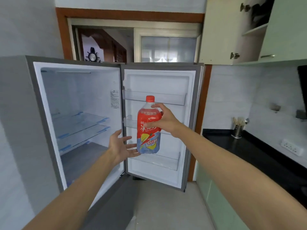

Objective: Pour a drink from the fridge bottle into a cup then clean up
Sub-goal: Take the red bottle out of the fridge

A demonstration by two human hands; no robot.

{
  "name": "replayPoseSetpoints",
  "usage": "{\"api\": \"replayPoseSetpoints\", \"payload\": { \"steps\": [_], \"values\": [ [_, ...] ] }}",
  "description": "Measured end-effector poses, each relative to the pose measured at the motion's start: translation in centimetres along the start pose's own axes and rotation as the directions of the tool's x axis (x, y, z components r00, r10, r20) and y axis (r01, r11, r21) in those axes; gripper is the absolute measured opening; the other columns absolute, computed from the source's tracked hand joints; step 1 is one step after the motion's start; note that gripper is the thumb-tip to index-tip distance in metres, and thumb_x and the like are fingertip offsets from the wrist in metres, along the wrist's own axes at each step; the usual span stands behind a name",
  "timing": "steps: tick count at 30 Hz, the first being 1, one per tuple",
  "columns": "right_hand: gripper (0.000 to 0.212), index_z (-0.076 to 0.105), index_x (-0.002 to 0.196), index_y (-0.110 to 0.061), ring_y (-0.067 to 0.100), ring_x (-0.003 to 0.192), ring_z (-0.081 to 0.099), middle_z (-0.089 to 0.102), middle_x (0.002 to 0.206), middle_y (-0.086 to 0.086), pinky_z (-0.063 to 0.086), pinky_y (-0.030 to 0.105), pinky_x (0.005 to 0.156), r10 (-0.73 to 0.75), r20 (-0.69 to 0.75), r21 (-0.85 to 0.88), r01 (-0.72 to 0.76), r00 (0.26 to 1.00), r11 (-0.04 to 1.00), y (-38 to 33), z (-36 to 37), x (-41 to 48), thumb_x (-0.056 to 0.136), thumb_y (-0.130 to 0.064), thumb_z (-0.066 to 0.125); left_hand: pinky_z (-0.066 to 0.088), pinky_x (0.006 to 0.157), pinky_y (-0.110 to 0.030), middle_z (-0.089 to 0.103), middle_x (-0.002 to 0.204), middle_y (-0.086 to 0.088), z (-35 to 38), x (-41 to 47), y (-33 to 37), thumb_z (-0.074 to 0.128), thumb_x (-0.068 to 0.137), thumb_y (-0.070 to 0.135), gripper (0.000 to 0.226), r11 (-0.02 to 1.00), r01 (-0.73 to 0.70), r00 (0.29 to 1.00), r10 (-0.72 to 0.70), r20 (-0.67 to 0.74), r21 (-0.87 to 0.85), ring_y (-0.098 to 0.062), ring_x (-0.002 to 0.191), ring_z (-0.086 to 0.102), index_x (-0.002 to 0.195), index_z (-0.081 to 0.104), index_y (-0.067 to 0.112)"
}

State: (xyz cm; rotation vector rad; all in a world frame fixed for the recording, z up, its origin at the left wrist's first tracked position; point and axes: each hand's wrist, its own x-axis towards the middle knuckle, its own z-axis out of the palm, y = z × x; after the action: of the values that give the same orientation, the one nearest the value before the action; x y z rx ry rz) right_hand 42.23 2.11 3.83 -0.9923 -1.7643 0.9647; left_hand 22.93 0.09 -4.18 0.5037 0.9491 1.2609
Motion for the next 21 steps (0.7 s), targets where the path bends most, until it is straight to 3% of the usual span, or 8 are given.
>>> {"api": "replayPoseSetpoints", "payload": {
  "steps": [5,11,14,17,19,21],
  "values": [
    [0.074,0.045,0.131,-0.024,0.015,0.095,0.067,0.061,0.108,-0.011,0.059,0.025,0.072,0.038,-0.081,-0.068,-0.043,0.996,0.997,-0.1,-4.3,-3.5,0.071,-0.011,0.087,0.045,0.095,-0.065,0.049,0.134,-0.03,5.0,0.5,-3.1,0.038,0.098,0.054,0.062,0.995,0.086,0.991,-0.091,0.094,0.054,-0.052,0.111,0.056,0.138,0.043,0.006],
    [0.075,0.045,0.128,-0.026,0.019,0.105,0.066,0.061,0.12,-0.003,0.059,0.04,0.087,0.062,-0.251,-0.13,-0.097,0.966,0.987,0.1,-11.5,-9.0,0.07,-0.012,0.089,0.046,0.09,-0.065,0.048,0.135,-0.03,12.4,-0.2,-7.1,0.041,0.096,0.055,0.063,0.978,0.147,0.957,-0.178,0.229,0.145,-0.051,0.112,0.056,0.139,0.042,0.008],
    [0.075,0.045,0.127,-0.025,0.019,0.101,0.068,0.063,0.115,-0.003,0.061,0.036,0.081,0.085,-0.341,-0.133,-0.138,0.936,0.981,0.0,-15.5,-12.6,0.068,-0.011,0.089,0.051,0.08,-0.062,0.053,0.124,-0.029,16.8,-1.3,-9.9,0.042,0.096,0.054,0.064,0.968,0.179,0.926,-0.227,0.303,0.178,-0.049,0.103,0.059,0.138,0.042,0.006],
    [0.074,0.044,0.127,-0.026,0.018,0.097,0.069,0.063,0.111,-0.008,0.061,0.03,0.076,0.107,-0.424,-0.151,-0.186,0.899,0.971,-0.4,-19.4,-16.9,0.069,-0.013,0.089,0.05,0.083,-0.062,0.052,0.129,-0.03,21.2,-2.6,-13.5,0.04,0.096,0.056,0.068,0.948,0.229,0.872,-0.3,0.386,0.219,-0.049,0.11,0.057,0.14,0.039,0.004],
    [0.074,0.044,0.127,-0.026,0.02,0.101,0.068,0.063,0.114,-0.005,0.06,0.038,0.083,0.12,-0.476,-0.16,-0.22,0.871,0.962,-0.7,-21.8,-20.1,0.069,-0.011,0.089,0.049,0.081,-0.061,0.05,0.131,-0.028,24.2,-4.1,-16.0,0.038,0.097,0.056,0.067,0.933,0.259,0.835,-0.347,0.427,0.25,-0.048,0.107,0.057,0.138,0.037,0.004],
    [0.076,0.043,0.127,-0.026,0.022,0.103,0.067,0.062,0.117,-0.001,0.059,0.043,0.087,0.13,-0.526,-0.169,-0.254,0.84,0.952,-1.2,-24.0,-23.4,0.069,-0.01,0.088,0.045,0.09,-0.064,0.051,0.127,-0.029,26.8,-5.3,-18.5,0.038,0.097,0.055,0.063,0.918,0.271,0.801,-0.382,0.461,0.29,-0.049,0.104,0.056,0.137,0.037,0.005]
  ]
}}
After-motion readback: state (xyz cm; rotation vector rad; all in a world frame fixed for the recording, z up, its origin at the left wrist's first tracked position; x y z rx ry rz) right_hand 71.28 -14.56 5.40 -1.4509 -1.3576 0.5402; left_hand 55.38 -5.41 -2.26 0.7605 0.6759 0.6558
